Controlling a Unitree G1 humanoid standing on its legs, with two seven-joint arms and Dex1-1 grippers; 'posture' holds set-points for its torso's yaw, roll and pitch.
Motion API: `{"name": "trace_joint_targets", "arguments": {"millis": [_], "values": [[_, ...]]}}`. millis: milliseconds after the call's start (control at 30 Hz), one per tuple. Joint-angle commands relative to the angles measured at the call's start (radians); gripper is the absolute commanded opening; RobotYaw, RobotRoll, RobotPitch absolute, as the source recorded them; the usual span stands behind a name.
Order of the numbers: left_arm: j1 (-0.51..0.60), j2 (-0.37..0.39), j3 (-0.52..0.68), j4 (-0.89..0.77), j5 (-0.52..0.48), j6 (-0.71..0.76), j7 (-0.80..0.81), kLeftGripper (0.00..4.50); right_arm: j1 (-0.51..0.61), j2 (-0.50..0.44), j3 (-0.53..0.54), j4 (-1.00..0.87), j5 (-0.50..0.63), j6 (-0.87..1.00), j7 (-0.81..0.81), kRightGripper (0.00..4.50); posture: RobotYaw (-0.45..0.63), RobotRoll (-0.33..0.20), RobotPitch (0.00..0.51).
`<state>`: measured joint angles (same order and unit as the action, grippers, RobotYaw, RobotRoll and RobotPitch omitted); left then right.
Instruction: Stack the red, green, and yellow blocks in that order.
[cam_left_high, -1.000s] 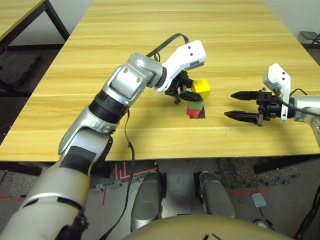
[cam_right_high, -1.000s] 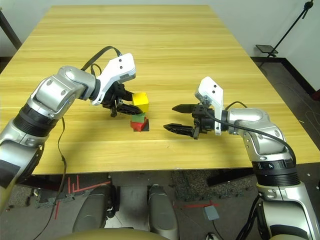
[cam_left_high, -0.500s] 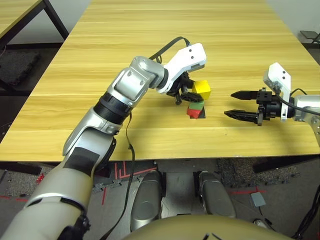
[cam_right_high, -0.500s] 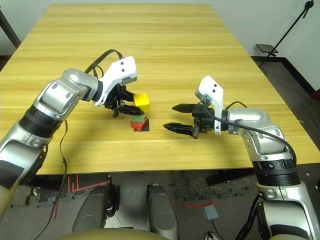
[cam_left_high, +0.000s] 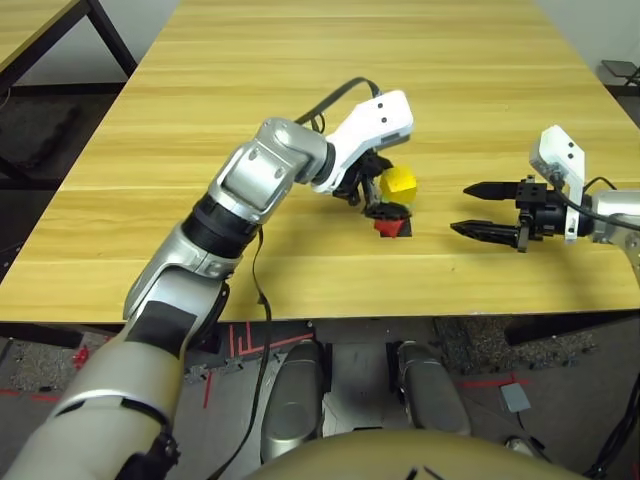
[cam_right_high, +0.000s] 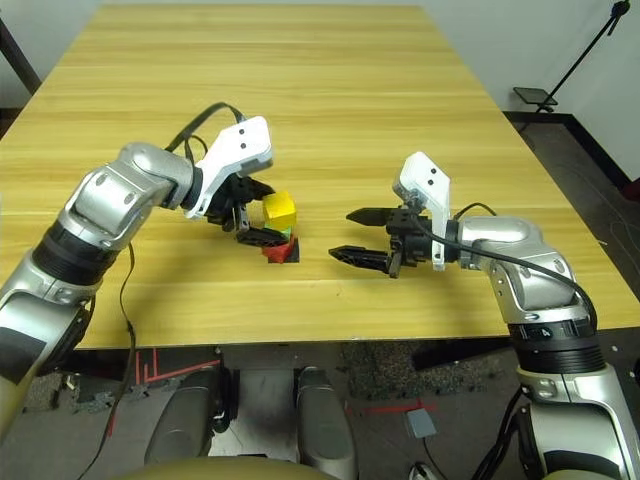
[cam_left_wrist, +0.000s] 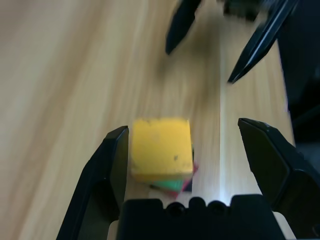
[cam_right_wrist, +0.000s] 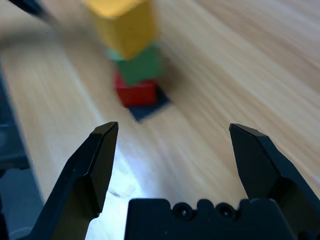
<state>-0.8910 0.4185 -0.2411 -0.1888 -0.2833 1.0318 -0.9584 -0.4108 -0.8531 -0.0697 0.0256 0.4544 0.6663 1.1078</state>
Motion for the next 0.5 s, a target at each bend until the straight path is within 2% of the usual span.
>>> {"name": "trace_joint_targets", "arguments": {"millis": [33,133,233,333,400,500], "values": [[0.158,0.015,0.189,-0.172,-0.041,0.104,0.133,4.46,0.039,0.012,-0.116,0.087,-0.003,0.038,-0.134,4.50,0.20,-0.073,0.074],[0.350,-0.005,0.336,-0.258,-0.029,0.093,0.259,4.46,0.065,0.090,-0.210,0.138,0.006,0.011,-0.254,4.50,0.19,-0.084,0.069],[0.509,-0.134,0.451,-0.185,0.049,-0.199,0.470,4.46,0.047,0.145,-0.271,0.283,-0.042,-0.143,-0.348,4.50,0.20,-0.097,0.064],[0.640,-0.240,0.473,-0.104,0.119,-0.519,0.599,4.46,-0.005,0.158,-0.289,0.461,-0.098,-0.343,-0.415,4.50,0.18,-0.122,0.077],[0.686,-0.295,0.473,-0.055,0.159,-0.673,0.680,4.46,-0.043,0.160,-0.297,0.564,-0.115,-0.448,-0.436,4.50,0.18,-0.130,0.081],[0.727,-0.334,0.466,0.003,0.210,-0.826,0.766,4.46,-0.070,0.165,-0.305,0.692,-0.131,-0.585,-0.438,4.50,0.18,-0.138,0.088]]}}
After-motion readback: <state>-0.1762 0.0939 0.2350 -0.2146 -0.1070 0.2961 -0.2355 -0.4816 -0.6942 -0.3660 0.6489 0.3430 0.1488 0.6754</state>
